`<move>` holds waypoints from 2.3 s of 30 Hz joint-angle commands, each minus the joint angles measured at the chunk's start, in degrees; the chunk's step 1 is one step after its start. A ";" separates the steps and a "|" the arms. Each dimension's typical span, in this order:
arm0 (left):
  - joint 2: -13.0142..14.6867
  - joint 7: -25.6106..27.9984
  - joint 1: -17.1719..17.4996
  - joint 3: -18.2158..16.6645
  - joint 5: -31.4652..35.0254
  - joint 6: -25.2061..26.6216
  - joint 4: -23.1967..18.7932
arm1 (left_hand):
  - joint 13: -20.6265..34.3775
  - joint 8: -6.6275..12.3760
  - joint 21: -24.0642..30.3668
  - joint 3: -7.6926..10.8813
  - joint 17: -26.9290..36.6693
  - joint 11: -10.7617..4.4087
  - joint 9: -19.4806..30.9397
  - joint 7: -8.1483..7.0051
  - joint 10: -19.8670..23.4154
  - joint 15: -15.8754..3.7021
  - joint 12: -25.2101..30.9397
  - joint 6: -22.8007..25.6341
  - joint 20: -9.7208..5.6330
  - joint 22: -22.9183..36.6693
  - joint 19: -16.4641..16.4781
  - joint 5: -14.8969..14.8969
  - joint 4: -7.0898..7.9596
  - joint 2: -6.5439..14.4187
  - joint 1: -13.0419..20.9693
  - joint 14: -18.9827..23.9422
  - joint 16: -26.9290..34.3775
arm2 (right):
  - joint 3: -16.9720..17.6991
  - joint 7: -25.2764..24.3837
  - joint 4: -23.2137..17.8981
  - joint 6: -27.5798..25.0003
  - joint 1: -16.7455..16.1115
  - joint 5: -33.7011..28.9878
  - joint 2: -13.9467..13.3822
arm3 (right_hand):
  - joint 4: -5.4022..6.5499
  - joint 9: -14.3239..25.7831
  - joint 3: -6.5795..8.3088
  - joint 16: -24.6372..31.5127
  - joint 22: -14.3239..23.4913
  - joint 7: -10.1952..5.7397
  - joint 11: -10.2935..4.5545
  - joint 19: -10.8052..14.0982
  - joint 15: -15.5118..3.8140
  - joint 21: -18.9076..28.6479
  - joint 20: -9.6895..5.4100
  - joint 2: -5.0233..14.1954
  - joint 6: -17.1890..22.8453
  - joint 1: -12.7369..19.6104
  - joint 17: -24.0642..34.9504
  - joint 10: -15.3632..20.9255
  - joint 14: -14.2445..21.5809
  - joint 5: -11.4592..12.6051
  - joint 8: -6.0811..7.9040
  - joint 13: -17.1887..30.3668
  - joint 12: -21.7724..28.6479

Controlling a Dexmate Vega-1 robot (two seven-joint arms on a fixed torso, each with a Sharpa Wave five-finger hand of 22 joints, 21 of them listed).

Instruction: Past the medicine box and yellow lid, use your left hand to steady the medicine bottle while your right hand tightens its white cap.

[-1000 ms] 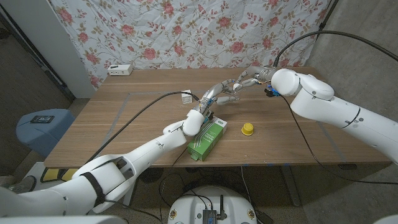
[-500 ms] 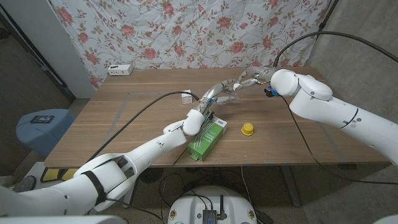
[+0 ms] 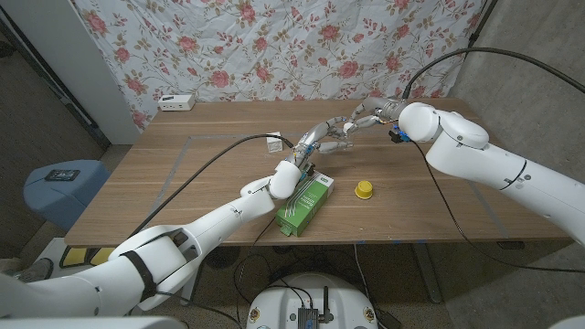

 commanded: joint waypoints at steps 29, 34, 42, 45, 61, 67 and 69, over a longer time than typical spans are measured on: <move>0.41 -0.05 0.57 0.03 0.33 0.26 -1.12 | 0.18 0.00 0.24 1.03 -0.01 -3.88 0.29 -0.81 4.46 -3.79 0.24 0.64 -6.75 0.12 0.04 0.23 0.06 0.27 -0.46 0.70 -0.01 | 0.39 -2.74 0.25 -1.51 -1.08 0.63 0.76 | 0.86 1.29 0.42 0.67 0.29 0.14 0.39 2.31 -0.05 0.52 0.04 -0.42 4.50 -0.21 0.43 2.56 2.22 -0.56 2.99 0.28 0.47; 0.54 -0.06 0.82 -0.03 0.39 0.47 -1.61 | 0.19 0.00 0.24 1.10 -0.01 -3.85 0.29 -0.95 4.51 -3.79 0.26 0.70 -6.76 0.12 0.04 0.22 0.06 0.24 -0.51 0.71 -0.02 | 0.56 -3.36 0.20 -1.88 -1.41 0.98 0.78 | 1.01 1.53 0.28 0.77 0.29 0.60 0.40 2.57 -0.02 0.52 0.10 -0.52 5.28 -0.48 0.48 2.98 2.63 -0.69 3.53 0.28 0.49; 0.62 0.00 0.99 0.00 0.67 0.66 -1.99 | 0.19 -0.03 0.23 1.29 0.00 -3.84 0.29 -1.16 4.48 -3.87 0.23 0.72 -6.74 0.12 0.03 0.24 0.01 0.26 -0.51 0.77 0.00 | 0.52 -3.95 -0.15 -2.50 -1.59 1.29 0.52 | 1.24 1.95 0.02 0.92 0.29 1.10 0.47 3.01 0.12 0.52 0.05 -0.69 6.55 -0.95 0.56 3.56 3.27 -0.89 4.46 0.28 0.48; 0.67 0.02 1.09 -0.02 0.72 0.78 -2.19 | 0.19 -0.02 0.23 1.34 0.00 -3.87 0.30 -1.28 4.48 -3.88 0.22 0.78 -6.73 0.12 0.04 0.24 0.01 0.25 -0.53 0.78 0.00 | 0.32 -4.10 -0.24 -2.99 -1.50 1.22 0.55 | 1.39 2.15 -0.15 0.94 0.30 1.39 0.51 3.32 0.17 0.57 0.12 -0.80 7.03 -1.30 0.61 3.72 3.42 -1.00 4.85 0.28 0.44; 0.58 0.31 1.05 0.08 1.07 0.70 -2.00 | 0.19 -0.03 0.24 1.62 -0.01 -3.83 0.30 -1.45 4.57 -3.79 0.23 0.89 -6.70 0.12 0.05 0.21 -0.04 0.13 -0.66 0.84 -0.01 | -0.13 -4.81 0.04 -3.62 -1.11 1.98 0.80 | 1.98 3.39 -0.94 1.24 0.32 1.54 0.98 4.11 0.51 0.48 0.47 -1.09 9.79 -2.98 0.88 5.41 4.68 -1.31 7.24 0.30 0.53; 0.33 0.69 0.65 0.16 1.24 0.25 -1.18 | 0.19 -0.09 0.24 1.78 0.00 -3.81 0.31 -1.38 4.53 -3.87 0.21 0.77 -6.69 0.12 0.04 0.22 -0.08 0.16 -0.61 0.89 0.00 | -0.83 -4.82 0.42 -4.24 -0.48 1.76 1.12 | 1.98 3.74 -1.07 1.30 0.32 1.46 0.86 4.27 0.63 0.45 0.56 -1.17 10.59 -3.19 0.92 5.85 4.97 -1.36 7.93 0.30 0.55; 0.24 0.81 0.54 0.17 1.24 0.09 -0.91 | 0.19 -0.10 0.23 1.82 0.00 -3.78 0.31 -1.40 4.67 -3.86 0.26 0.75 -6.68 0.12 0.03 0.22 -0.10 0.14 -0.61 0.89 -0.01 | -0.91 -4.98 0.58 -4.29 -0.41 1.81 1.26 | 2.04 3.95 -1.17 1.37 0.32 1.45 0.75 4.35 0.69 0.43 0.63 -1.19 11.07 -3.38 0.95 6.15 5.21 -1.40 8.34 0.30 0.58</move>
